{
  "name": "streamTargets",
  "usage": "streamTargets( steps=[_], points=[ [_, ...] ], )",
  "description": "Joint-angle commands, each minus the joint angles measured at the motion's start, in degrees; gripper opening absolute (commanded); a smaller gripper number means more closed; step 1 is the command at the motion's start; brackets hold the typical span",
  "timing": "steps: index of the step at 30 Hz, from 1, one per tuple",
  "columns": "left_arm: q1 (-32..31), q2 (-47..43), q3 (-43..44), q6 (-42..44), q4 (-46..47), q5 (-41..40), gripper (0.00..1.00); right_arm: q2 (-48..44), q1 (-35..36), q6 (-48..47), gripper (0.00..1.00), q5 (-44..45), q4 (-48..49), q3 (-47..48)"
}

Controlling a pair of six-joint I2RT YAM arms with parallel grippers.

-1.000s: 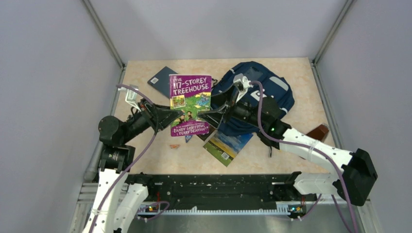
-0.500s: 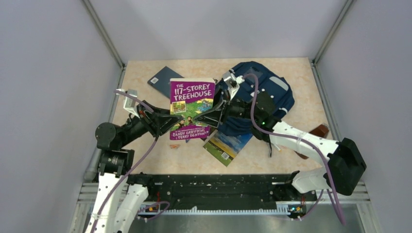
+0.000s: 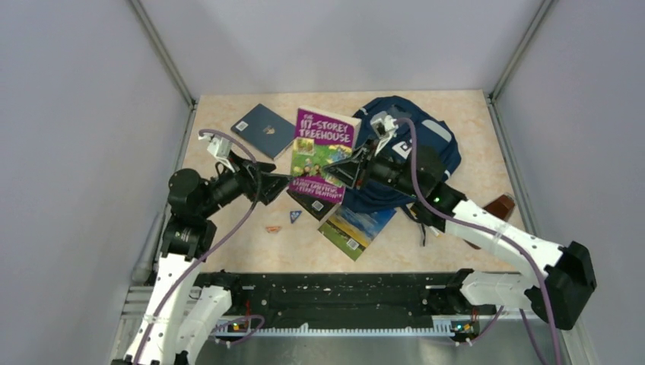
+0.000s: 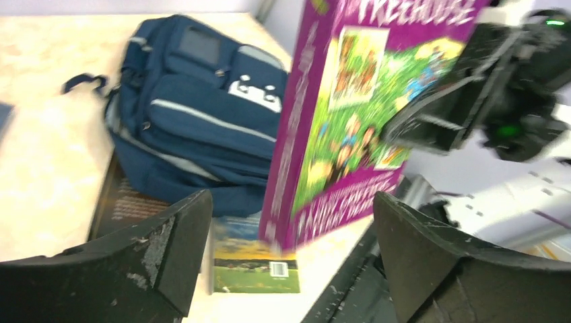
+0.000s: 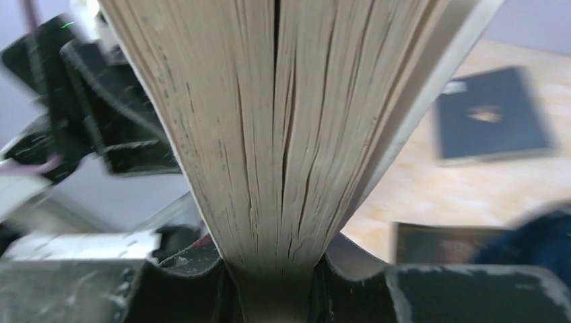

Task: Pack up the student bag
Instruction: Pick up the book from the center of the board, then place the book in the student bag.

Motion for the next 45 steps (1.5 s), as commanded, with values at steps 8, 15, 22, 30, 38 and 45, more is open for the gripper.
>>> streamTargets(
  steps=[8, 15, 22, 30, 38, 45],
  points=[
    [-20.62, 15.93, -1.66, 22.6, -0.32, -35.34, 0.95, -14.21, -21.57, -3.64, 0.0, 23.34, -22.51, -4.97],
    [-29.78, 41.18, 7.59, 37.62, 3.4, -39.28, 0.95, -22.88, -28.52, -2.4, 0.0, 30.44, -26.46, -11.81],
    [-35.29, 52.05, 12.85, 49.7, 13.01, -39.59, 0.96, -29.81, -28.46, -4.11, 0.0, 31.12, -30.59, -14.17],
    [-38.45, 57.43, 14.79, 59.39, 11.68, -36.79, 0.97, -33.26, -28.45, -4.64, 0.0, 32.43, -34.84, -14.51],
    [-39.34, 60.62, 16.05, 60.49, 10.21, -37.69, 0.97, -33.62, -28.45, -4.97, 0.0, 31.56, -37.23, -12.89],
    [-39.67, 63.12, 18.4, 60.48, 10.71, -41.2, 0.81, -35.08, -28.45, -5.04, 0.0, 30.94, -39.13, -12.72]
  ],
)
